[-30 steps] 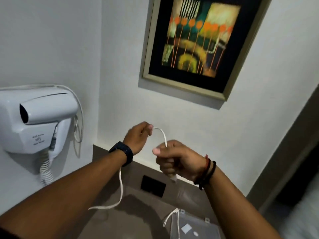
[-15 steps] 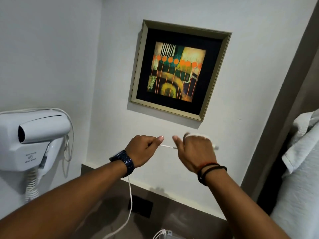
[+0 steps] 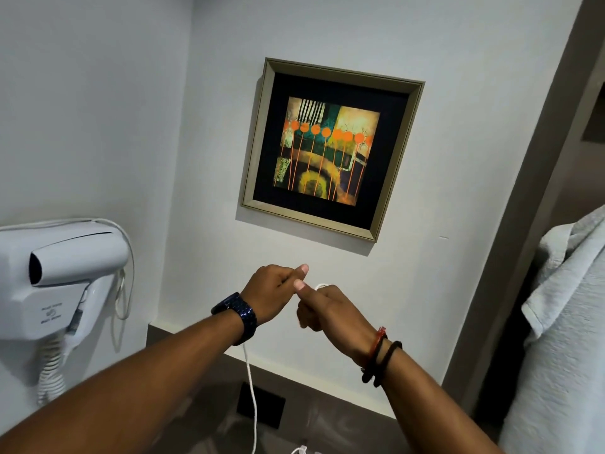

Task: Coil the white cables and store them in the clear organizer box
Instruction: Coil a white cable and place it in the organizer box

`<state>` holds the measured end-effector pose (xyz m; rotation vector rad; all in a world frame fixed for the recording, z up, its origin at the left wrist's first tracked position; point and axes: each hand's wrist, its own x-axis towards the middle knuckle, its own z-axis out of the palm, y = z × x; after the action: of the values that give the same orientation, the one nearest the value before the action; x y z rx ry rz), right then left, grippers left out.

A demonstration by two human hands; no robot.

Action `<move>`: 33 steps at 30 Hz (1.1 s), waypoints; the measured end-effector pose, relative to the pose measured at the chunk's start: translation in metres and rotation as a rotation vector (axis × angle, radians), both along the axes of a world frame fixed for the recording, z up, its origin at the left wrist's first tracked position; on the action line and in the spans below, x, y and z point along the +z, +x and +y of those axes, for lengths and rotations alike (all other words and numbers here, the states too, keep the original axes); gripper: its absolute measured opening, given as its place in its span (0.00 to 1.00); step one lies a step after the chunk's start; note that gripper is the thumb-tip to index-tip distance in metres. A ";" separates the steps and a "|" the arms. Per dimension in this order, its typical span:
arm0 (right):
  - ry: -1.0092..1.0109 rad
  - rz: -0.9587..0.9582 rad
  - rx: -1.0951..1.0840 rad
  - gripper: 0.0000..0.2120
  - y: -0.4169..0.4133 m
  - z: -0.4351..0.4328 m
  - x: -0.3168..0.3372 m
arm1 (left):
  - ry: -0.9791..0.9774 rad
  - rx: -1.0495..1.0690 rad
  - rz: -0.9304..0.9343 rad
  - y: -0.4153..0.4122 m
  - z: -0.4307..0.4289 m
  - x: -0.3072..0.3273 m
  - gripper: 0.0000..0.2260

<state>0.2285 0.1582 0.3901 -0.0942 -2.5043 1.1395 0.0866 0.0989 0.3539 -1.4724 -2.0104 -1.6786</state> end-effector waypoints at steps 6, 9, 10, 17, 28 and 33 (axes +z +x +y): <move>-0.682 -0.142 0.425 0.22 0.014 -0.007 0.006 | 0.017 -0.042 -0.062 0.002 0.003 0.004 0.25; -0.856 0.162 0.527 0.13 0.013 -0.013 0.021 | 0.003 -0.138 -0.190 0.007 0.008 -0.007 0.20; -0.892 0.320 0.473 0.11 0.012 -0.013 0.027 | -0.028 -0.134 -0.180 0.010 0.009 -0.012 0.22; 0.548 0.679 -0.696 0.10 0.005 0.041 0.032 | -0.082 0.005 0.030 0.016 0.004 -0.017 0.29; -0.618 -0.179 0.545 0.26 0.023 0.005 0.026 | 0.080 0.053 -0.063 0.002 -0.002 0.016 0.25; -0.566 0.665 0.071 0.19 0.020 -0.002 0.059 | -0.019 -0.075 -0.065 0.024 0.009 -0.006 0.27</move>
<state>0.2488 0.1559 0.4488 0.1938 -1.5805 1.5644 0.1105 0.1079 0.3478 -1.5372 -2.0329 -1.7632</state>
